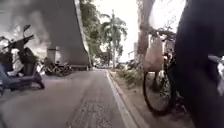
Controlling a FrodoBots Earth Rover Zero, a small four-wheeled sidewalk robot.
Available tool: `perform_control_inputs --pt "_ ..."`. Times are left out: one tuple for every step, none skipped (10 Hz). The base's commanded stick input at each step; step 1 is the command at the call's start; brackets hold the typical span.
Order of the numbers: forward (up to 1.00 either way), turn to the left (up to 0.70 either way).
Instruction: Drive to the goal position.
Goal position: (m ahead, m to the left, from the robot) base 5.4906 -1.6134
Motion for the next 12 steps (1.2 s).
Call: perform_control_inputs --pt "0.45 0.00" --pt "0.45 0.00" --pt "0.45 0.00" --pt "0.45 0.00" --pt "0.45 0.00" --pt "0.45 0.00" --pt "0.45 0.00" --pt "0.45 0.00" --pt "0.45 0.00" --pt "0.45 0.00" --pt "0.45 0.00" --pt "0.45 0.04"
